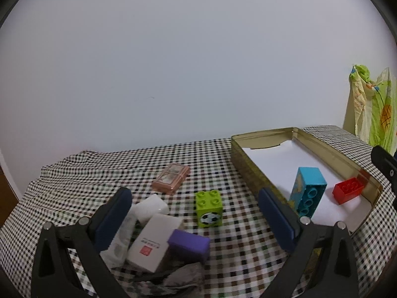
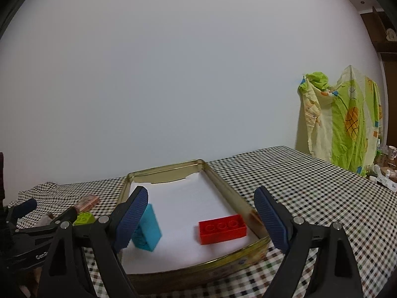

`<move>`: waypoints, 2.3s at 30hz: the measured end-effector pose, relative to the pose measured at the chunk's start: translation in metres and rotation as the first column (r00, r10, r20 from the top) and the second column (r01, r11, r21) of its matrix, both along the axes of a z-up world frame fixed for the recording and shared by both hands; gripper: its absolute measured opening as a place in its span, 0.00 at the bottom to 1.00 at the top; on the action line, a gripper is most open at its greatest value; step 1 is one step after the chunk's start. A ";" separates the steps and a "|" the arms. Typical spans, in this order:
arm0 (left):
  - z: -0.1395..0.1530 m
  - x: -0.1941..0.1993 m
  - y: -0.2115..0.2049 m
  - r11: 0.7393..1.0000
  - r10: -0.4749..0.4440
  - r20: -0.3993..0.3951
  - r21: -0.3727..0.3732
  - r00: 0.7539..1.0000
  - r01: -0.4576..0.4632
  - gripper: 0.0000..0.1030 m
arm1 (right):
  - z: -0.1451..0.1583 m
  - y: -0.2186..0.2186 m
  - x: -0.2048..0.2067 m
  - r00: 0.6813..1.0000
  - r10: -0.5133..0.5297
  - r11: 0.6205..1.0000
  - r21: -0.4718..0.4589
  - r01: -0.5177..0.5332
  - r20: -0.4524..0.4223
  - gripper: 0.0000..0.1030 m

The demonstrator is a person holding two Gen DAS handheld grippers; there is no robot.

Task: Organize rigid objects
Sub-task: 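Withdraw both open tools from the tin back toward the objects, then grasp the grey-white bowl with the right tool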

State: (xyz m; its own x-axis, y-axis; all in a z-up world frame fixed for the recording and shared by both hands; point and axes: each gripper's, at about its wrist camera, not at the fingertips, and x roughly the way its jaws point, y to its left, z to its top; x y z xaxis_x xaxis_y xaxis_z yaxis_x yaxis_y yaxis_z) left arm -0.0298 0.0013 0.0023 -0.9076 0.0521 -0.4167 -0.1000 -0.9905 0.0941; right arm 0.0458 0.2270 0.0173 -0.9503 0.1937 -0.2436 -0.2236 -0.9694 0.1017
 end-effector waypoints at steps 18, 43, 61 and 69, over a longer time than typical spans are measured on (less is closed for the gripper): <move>0.001 -0.017 -0.079 0.990 0.138 0.012 -0.015 0.990 -0.138 1.00 | -0.005 -0.075 0.008 0.978 0.206 0.978 0.009 -0.207 0.029 0.86; -0.005 -0.041 -0.165 0.954 0.294 0.111 0.025 0.949 -0.298 1.00 | -0.058 -0.186 -0.060 0.704 0.523 0.845 -0.185 -0.501 0.481 0.86; -0.013 -0.040 -0.151 0.971 -0.087 0.265 0.237 0.960 0.022 0.94 | -0.040 -0.172 -0.048 0.734 0.555 0.813 -0.069 -0.578 0.391 0.74; -0.034 -0.047 -0.121 0.993 -0.094 0.332 0.098 0.939 0.065 0.83 | -0.029 -0.148 -0.039 0.824 0.484 0.864 -0.016 -0.502 0.292 0.74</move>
